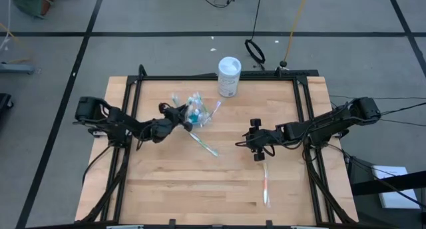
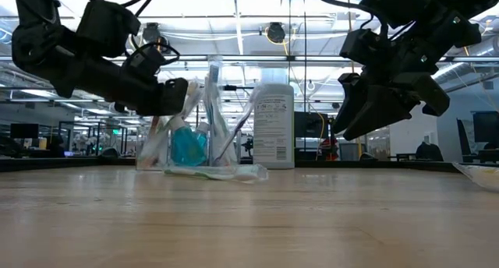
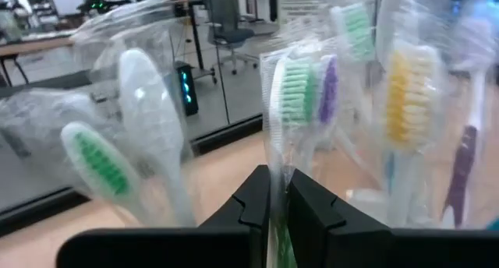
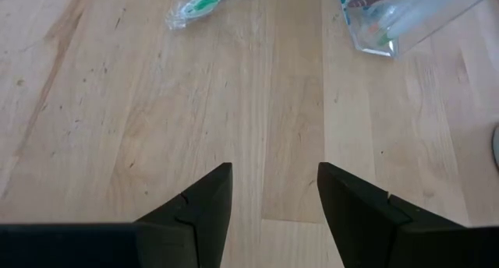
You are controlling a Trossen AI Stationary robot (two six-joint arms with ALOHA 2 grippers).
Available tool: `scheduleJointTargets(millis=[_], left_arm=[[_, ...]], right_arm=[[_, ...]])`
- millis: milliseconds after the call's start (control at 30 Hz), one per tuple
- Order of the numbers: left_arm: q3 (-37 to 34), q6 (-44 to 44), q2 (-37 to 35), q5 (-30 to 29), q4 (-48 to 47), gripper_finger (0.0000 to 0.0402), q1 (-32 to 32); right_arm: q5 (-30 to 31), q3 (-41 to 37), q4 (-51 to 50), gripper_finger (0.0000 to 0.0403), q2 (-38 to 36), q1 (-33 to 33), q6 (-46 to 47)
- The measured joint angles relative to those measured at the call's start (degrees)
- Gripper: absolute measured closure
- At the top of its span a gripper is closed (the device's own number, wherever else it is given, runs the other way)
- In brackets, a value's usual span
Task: Pick & Place toothbrushing station
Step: Put the green toothbrush into the transparent organizer
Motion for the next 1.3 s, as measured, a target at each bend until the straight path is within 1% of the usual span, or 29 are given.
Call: scheduleJointTargets(millis=[100,300,367,433,567,700,833,933,1100,1200,1300], left_arm=[[0.0,2.3,0.0,-0.2,0.0,0.037,-0.5],[0.0,0.7,0.0,-0.4,-0.1,0.0368,0.1],[0.0,0.8,-0.6,-0.3,-0.5,0.0361,0.2],[0.0,1.7,-0.8,-0.4,-0.7,0.0346,0.2],[-0.1,2.2,-1.3,-0.4,-0.9,0.0298,0.2],[0.6,1.7,-2.0,-0.6,-1.9,0.0246,0.0],[1.0,6.0,-6.1,-0.4,-1.6,0.0208,-1.4],[0.9,10.0,-11.0,-3.4,-1.5,0.0195,-3.0],[0.9,17.1,-18.9,-10.2,-1.2,0.0193,-7.3],[0.9,19.9,-23.1,-10.5,-1.3,0.0192,-10.0],[0.9,21.3,-26.2,-9.7,-0.9,0.0192,-11.8]], right_arm=[[0.0,0.0,0.0,0.022,0.0,0.0,0.0],[0.0,0.0,0.0,0.022,0.0,0.0,0.0],[0.0,0.0,0.0,0.022,0.0,0.0,0.0],[0.0,0.0,0.0,0.022,0.0,0.0,0.0],[0.0,0.0,1.5,0.022,0.0,0.0,0.0],[0.1,0.0,8.5,0.022,0.0,0.0,-2.0],[0.1,0.0,15.1,0.022,0.0,0.0,1.6],[0.1,0.0,16.1,0.022,0.0,0.0,4.8],[0.1,-0.4,16.4,0.022,0.3,0.0,7.9],[0.1,-2.3,18.4,0.022,0.4,0.0,10.0],[0.1,-5.5,24.4,0.022,0.4,0.0,10.6]])
